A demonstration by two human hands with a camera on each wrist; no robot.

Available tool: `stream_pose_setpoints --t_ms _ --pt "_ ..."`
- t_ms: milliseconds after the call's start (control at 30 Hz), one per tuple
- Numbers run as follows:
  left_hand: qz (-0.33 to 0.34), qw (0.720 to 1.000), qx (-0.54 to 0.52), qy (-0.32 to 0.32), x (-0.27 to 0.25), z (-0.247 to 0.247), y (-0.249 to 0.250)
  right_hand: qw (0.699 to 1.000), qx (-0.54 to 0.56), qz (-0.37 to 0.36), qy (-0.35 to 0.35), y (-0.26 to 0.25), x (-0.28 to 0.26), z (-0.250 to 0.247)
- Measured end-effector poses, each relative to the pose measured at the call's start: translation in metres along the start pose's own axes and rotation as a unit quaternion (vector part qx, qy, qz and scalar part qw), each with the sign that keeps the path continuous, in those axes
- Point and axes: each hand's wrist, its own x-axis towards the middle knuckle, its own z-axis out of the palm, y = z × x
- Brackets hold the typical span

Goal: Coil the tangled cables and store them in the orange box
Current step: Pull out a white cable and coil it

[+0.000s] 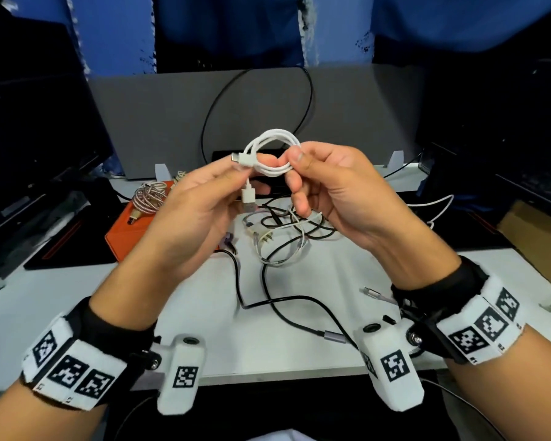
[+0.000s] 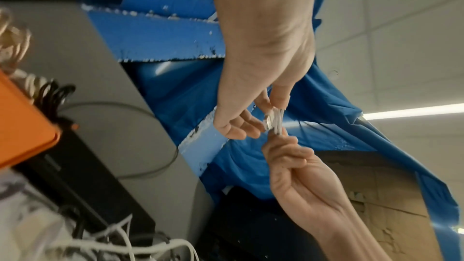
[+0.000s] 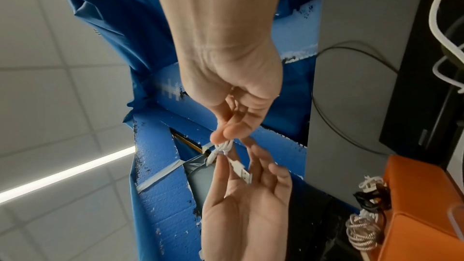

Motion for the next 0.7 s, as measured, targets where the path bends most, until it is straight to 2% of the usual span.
stream_pose_setpoints --t_ms 167,267,333,467,700 --pt "0.009 0.991 0.135 0.006 -0.002 -0.011 0.011 0.994 -0.108 -0.009 -0.029 -0.009 -0.003 -0.010" --pt "0.027 0.966 0.257 0.013 -0.003 -0.013 0.016 0.979 -0.197 -0.014 -0.044 -0.013 -0.005 -0.013" --pt "0.050 0.953 0.299 0.007 -0.006 -0.009 0.019 0.966 -0.253 -0.016 -0.048 -0.014 -0.006 -0.015" --pt "0.053 0.952 0.302 -0.022 -0.008 -0.004 0.019 0.952 -0.303 -0.015 -0.045 -0.015 -0.005 -0.019" --pt "0.035 0.955 0.295 -0.024 -0.008 -0.007 0.017 0.931 -0.360 -0.017 -0.055 -0.015 -0.004 -0.014"
